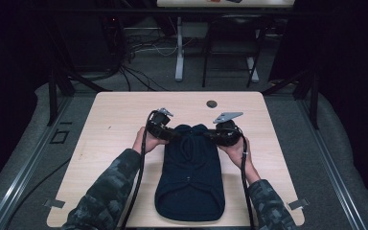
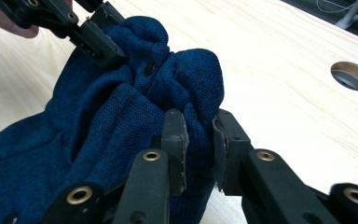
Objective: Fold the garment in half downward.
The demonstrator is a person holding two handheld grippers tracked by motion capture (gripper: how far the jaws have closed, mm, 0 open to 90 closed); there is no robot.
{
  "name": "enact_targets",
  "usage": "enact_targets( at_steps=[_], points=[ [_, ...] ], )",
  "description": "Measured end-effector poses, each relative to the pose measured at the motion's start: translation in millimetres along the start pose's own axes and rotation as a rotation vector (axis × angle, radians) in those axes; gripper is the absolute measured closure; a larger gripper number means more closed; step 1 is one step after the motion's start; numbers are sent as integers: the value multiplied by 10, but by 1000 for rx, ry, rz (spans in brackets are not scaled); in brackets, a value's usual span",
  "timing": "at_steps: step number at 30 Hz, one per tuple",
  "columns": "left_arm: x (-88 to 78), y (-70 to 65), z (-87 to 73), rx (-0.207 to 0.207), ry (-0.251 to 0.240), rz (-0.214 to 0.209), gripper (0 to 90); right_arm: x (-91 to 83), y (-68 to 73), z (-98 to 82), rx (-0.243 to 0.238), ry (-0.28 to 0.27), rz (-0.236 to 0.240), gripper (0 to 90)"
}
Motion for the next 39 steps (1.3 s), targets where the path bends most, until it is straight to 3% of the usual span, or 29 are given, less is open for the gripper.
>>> enact_targets(
  at_steps=[4, 11, 14, 18, 27, 31, 39],
  points=[
    [-71, -55, 38, 29, -16, 1, 663, -76, -1, 13, -11, -22, -10, 761],
    [-148, -158, 104, 80, -2, 4, 648, -172, -5, 19, -17, -61, -27, 762],
    [-194, -182, 120, 94, -28, 8, 664, -213, 0, 31, -26, -83, -31, 762],
    [-260, -219, 146, 126, -79, 48, 668, -255, 8, 37, -37, -96, -43, 761],
    [-330, -313, 189, 187, -120, 89, 673, -293, -27, 13, -25, -84, -25, 745],
    [-350, -372, 181, 227, -124, 106, 673, -297, -35, -1, -22, -47, -16, 740],
    [-389, -395, 106, 246, -142, 90, 675, -321, 35, 3, -73, -49, -64, 770]
  ],
)
Point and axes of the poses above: each handheld gripper's, and its own axes: x roughly forward along the jaws, z roughly out of its top, y roughly to its left, the point moved 3 cm from there along x, roughly forward along the jaws, and after that the axes turned 3 degrees about y, right-handed, at the moved point
